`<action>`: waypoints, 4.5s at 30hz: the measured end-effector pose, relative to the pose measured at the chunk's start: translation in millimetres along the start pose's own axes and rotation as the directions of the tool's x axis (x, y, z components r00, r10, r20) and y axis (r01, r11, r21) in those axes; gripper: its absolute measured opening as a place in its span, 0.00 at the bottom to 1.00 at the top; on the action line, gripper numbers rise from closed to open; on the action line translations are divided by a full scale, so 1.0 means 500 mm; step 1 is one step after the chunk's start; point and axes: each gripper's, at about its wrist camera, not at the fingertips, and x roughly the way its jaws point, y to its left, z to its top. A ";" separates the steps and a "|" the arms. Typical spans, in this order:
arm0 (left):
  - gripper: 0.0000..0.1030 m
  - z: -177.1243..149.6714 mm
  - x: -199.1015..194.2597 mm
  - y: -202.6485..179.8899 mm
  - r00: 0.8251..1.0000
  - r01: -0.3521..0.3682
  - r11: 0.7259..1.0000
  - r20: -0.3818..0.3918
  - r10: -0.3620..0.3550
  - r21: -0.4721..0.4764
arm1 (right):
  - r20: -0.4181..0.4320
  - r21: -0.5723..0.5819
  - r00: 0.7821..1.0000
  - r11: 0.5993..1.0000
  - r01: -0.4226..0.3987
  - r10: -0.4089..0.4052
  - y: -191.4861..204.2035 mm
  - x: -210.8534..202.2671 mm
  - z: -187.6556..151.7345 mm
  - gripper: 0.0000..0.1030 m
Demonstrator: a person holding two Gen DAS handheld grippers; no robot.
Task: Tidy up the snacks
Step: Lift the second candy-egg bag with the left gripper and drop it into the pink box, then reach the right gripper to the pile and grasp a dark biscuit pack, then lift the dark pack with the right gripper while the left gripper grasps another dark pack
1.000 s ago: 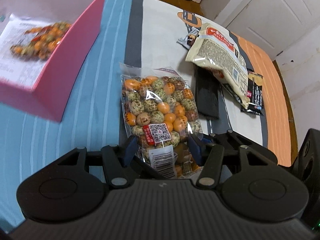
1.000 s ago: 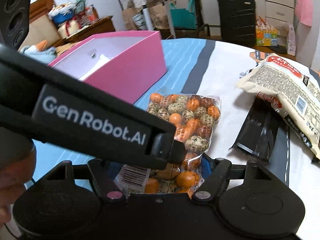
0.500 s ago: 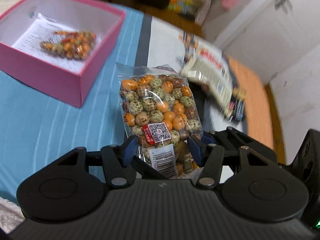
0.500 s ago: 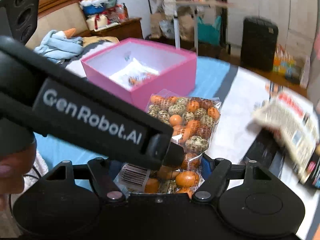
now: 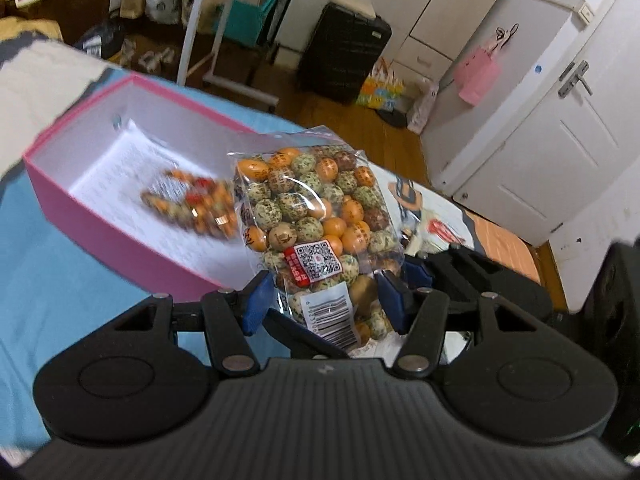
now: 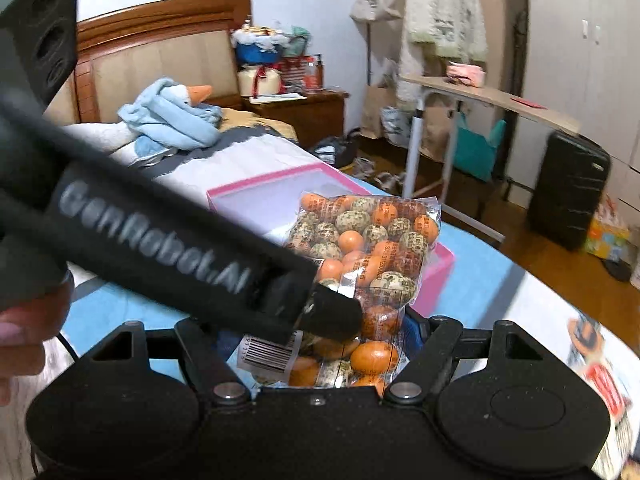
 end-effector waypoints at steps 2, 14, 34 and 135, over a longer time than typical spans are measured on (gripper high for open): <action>0.54 0.019 0.008 0.023 1.000 -0.009 0.999 0.003 0.009 -0.037 | -0.014 -0.027 1.000 1.000 -0.014 0.013 0.004 0.025 0.019 0.77; 0.55 0.158 0.136 0.195 0.993 -0.080 0.960 -0.107 0.053 -0.267 | -0.152 -0.166 0.976 0.970 -0.178 0.153 -0.014 0.206 0.119 0.77; 0.59 0.177 0.287 0.240 0.945 -0.241 0.945 -0.274 0.178 -0.220 | -0.380 -0.108 0.890 0.943 -0.315 0.254 -0.035 0.368 0.114 0.79; 0.45 -0.137 0.500 -0.279 0.971 0.018 0.953 -0.233 0.056 0.303 | -0.255 0.198 0.797 0.777 0.598 -0.548 -0.440 -0.166 -0.411 0.17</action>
